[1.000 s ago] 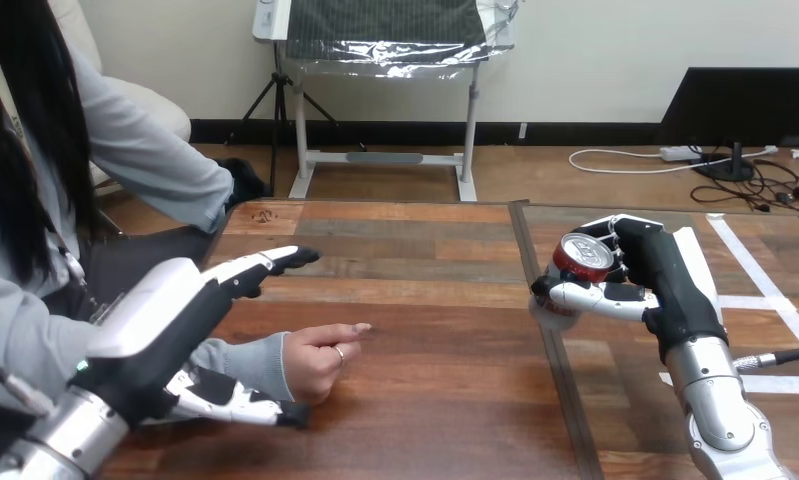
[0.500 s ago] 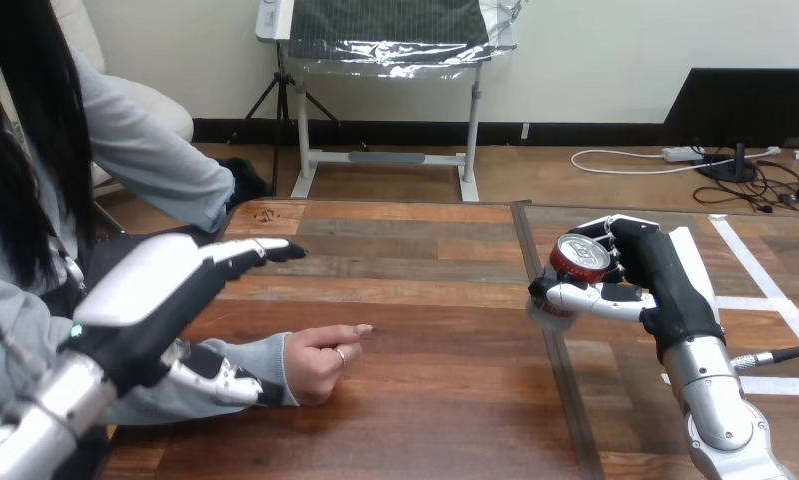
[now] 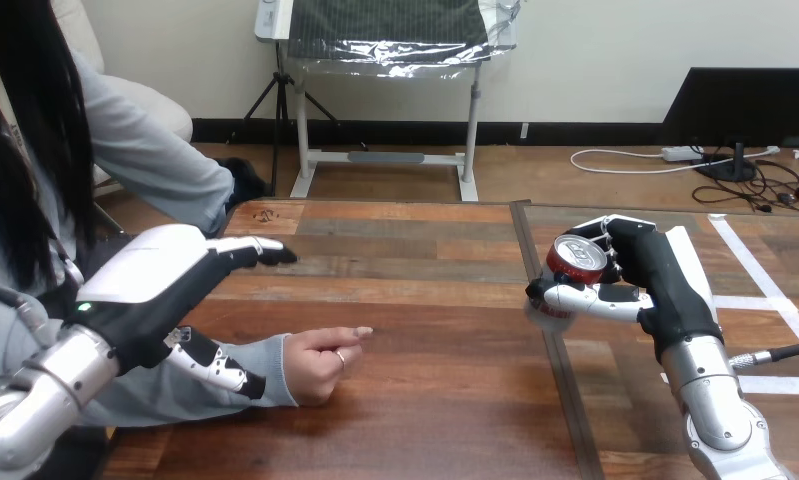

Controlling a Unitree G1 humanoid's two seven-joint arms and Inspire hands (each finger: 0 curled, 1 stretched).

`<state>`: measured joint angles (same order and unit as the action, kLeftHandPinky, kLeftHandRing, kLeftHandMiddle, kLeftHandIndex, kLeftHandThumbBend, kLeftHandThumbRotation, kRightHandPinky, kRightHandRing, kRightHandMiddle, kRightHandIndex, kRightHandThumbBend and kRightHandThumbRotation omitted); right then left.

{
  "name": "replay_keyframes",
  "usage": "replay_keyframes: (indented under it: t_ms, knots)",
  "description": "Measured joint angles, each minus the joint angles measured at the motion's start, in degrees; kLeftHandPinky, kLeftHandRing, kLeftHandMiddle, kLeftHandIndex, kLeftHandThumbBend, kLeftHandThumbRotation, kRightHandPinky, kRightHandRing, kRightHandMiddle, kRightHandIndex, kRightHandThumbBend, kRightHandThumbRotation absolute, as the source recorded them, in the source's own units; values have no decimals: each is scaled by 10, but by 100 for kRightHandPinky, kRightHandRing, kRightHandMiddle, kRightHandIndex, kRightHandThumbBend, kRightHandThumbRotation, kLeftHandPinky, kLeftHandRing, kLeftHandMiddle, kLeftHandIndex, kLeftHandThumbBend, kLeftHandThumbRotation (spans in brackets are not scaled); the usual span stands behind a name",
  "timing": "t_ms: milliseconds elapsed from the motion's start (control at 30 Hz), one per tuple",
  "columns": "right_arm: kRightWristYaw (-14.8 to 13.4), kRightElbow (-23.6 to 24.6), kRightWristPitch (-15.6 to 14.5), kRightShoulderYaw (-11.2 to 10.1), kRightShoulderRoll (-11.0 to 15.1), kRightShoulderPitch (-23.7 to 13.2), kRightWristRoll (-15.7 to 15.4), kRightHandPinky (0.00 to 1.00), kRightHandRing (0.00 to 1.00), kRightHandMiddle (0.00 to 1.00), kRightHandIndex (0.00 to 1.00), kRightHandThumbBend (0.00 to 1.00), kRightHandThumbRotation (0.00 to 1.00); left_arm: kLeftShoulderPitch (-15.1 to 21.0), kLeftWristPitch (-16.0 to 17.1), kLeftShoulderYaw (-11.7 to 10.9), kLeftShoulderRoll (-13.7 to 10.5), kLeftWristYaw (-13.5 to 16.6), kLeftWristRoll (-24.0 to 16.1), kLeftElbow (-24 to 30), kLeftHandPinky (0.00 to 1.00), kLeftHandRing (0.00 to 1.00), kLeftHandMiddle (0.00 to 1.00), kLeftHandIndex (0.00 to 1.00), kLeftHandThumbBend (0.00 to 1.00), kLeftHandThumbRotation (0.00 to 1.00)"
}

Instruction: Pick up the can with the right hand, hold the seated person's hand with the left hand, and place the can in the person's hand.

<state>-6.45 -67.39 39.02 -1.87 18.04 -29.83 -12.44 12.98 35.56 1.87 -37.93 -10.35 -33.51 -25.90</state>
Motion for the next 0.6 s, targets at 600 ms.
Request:
replay_keyframes:
  t_ms: [600]
  knots:
    - [0,0,10,0,0,0,0,42,44,50,52,79,0,65,7,68,-2,31,-37,-126,74,80,81,80,100,21]
